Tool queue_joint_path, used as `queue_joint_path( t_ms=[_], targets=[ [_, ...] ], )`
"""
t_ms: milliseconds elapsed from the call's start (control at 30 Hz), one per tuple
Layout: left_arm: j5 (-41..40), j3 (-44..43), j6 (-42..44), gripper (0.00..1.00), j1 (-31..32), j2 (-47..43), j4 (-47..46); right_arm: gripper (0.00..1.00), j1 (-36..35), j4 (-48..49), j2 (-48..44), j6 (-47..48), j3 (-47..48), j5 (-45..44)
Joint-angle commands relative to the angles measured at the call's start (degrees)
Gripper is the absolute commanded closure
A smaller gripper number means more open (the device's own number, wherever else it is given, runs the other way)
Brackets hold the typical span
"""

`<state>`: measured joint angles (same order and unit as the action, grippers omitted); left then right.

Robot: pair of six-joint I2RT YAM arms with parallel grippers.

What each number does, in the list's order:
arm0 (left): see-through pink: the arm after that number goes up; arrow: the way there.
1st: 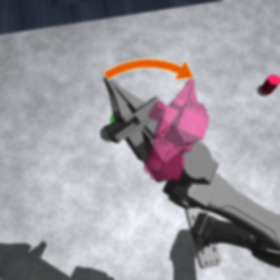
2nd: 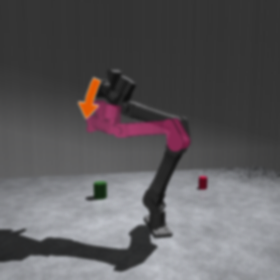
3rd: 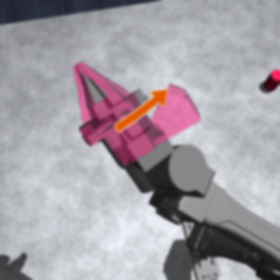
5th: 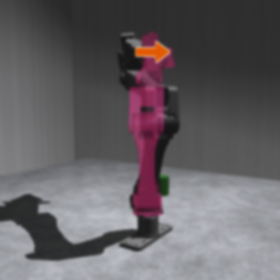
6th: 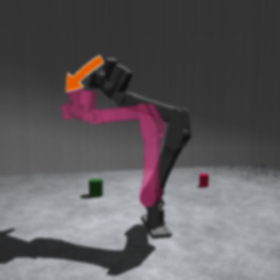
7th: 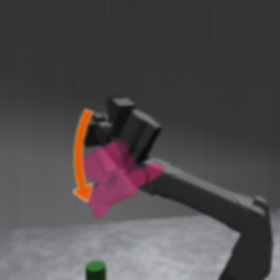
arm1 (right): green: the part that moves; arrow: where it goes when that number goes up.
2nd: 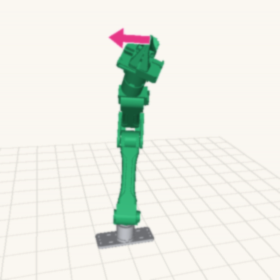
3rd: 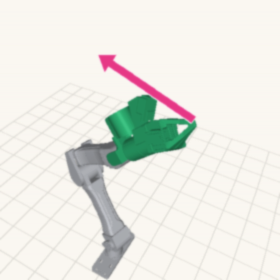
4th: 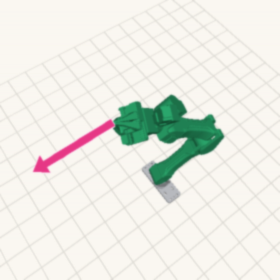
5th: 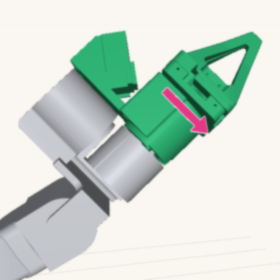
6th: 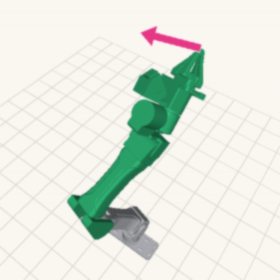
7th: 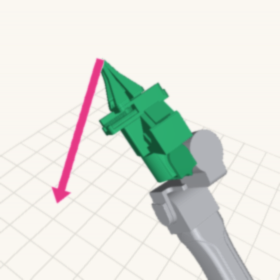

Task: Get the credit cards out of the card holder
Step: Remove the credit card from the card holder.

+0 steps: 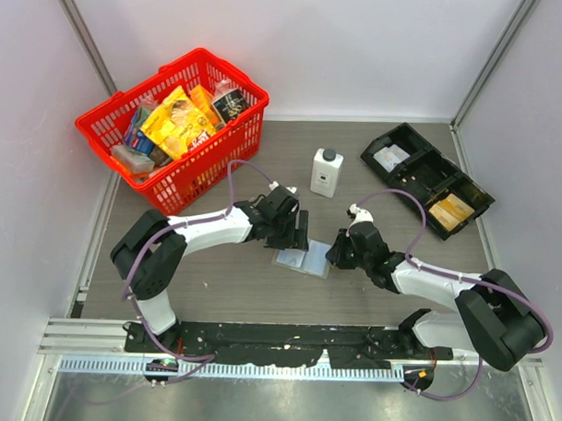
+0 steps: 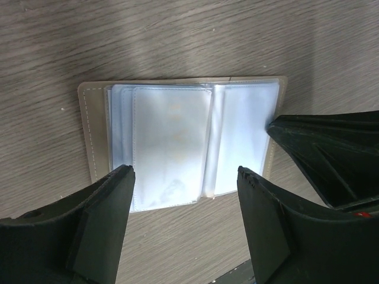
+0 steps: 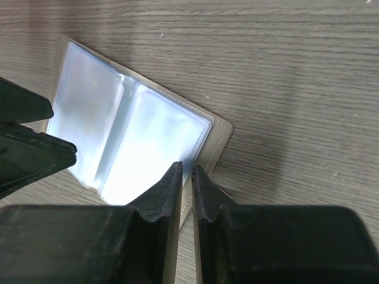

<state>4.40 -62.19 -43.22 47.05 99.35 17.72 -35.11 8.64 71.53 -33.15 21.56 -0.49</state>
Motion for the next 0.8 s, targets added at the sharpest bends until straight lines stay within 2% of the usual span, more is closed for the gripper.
queue_joint_path(
  t_ms=[0, 767],
  targets=[
    [-1.7, -2.3, 1.1, 0.26, 0.4, 1.2, 1.4, 0.83, 0.3, 0.1, 1.0, 0.3, -0.9, -0.8],
    [2.7, -5.6, -0.5, 0.30, 2.8, 1.4, 0.7, 0.83, 0.7, 1.5, 1.0, 0.3, -1.7, -0.4]
  ],
)
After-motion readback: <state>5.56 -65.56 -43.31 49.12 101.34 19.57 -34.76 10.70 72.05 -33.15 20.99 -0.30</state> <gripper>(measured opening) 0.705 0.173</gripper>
